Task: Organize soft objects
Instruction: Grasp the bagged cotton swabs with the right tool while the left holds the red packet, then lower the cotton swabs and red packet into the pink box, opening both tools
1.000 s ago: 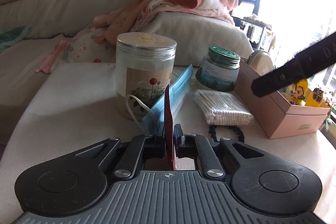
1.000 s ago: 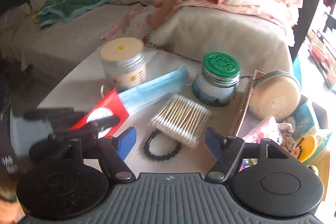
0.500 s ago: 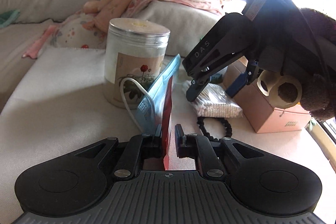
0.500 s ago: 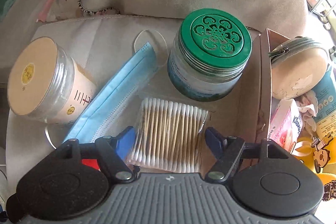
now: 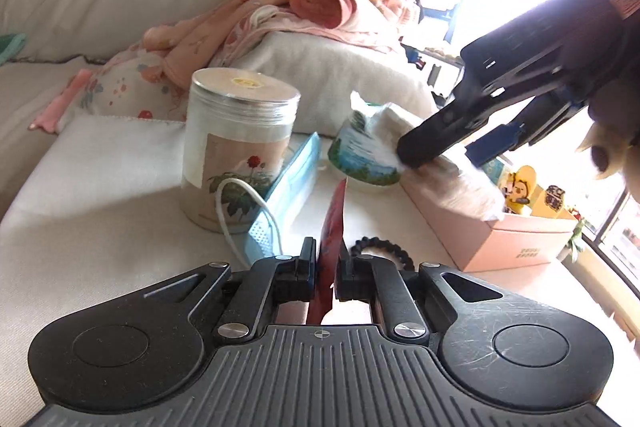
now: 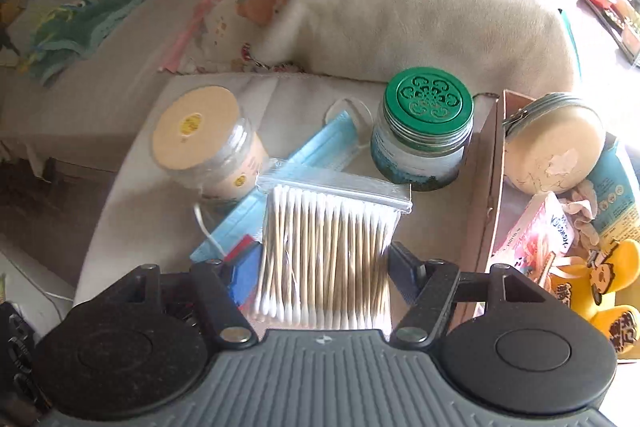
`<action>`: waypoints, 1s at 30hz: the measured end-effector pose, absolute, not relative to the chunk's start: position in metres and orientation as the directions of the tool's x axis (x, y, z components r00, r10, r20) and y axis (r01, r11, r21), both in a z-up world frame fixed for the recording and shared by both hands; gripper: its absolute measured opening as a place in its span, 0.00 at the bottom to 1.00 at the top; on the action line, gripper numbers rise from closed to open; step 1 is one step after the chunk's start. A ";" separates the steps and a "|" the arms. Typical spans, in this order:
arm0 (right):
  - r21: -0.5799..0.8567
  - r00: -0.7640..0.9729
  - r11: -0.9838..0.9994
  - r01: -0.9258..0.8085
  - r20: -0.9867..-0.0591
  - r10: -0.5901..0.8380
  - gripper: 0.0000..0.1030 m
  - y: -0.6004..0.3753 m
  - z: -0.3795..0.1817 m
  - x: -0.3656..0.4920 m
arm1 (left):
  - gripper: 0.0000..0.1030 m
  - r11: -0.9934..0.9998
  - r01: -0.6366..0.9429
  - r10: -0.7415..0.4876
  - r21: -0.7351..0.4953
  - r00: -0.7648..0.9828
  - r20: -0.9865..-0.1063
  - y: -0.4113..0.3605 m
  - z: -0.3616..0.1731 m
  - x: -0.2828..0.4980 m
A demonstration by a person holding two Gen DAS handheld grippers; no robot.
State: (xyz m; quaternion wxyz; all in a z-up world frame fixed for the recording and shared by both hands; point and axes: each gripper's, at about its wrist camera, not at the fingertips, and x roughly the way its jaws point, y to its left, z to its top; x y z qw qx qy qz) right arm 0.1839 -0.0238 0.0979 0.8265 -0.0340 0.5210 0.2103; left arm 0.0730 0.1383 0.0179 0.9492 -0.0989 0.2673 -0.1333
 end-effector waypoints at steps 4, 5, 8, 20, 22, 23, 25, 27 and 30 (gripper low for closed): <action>0.143 0.470 0.892 -0.430 -0.807 0.356 0.66 -0.072 0.146 0.132 | 0.08 0.936 0.256 -0.347 -0.241 0.786 -0.512 0.125 0.019 0.068; 0.132 0.495 0.893 -0.431 -0.793 0.356 0.66 -0.084 0.154 0.119 | 0.08 0.936 0.261 -0.349 -0.237 0.784 -0.513 0.124 0.020 0.067; 0.105 0.552 0.905 -0.413 -0.761 0.341 0.66 -0.128 0.171 0.086 | 0.08 0.906 0.286 -0.412 -0.313 0.768 -0.490 0.129 0.025 0.067; 0.032 0.673 0.943 -0.332 -0.692 0.261 0.66 -0.236 0.188 0.001 | 0.08 0.668 0.530 -0.742 -0.522 0.525 -0.416 0.056 0.098 0.021; 0.038 0.693 0.949 -0.312 -0.675 0.255 0.66 -0.245 0.194 -0.001 | 0.08 0.643 0.559 -0.765 -0.524 0.506 -0.399 0.041 0.115 0.028; 0.037 0.705 0.953 -0.300 -0.665 0.248 0.66 -0.249 0.197 -0.002 | 0.08 0.642 0.571 -0.766 -0.511 0.513 -0.388 0.033 0.126 0.033; 0.030 0.733 0.959 -0.282 -0.638 0.236 0.66 -0.257 0.206 -0.004 | 0.08 0.661 0.591 -0.749 -0.462 0.549 -0.371 0.021 0.146 0.046; 0.027 0.761 0.961 -0.275 -0.604 0.235 0.66 -0.262 0.215 -0.005 | 0.08 0.691 0.581 -0.721 -0.430 0.595 -0.355 0.010 0.165 0.075; 0.016 0.796 0.963 -0.270 -0.558 0.233 0.66 -0.265 0.225 -0.003 | 0.08 0.726 0.536 -0.681 -0.430 0.643 -0.350 -0.006 0.169 0.123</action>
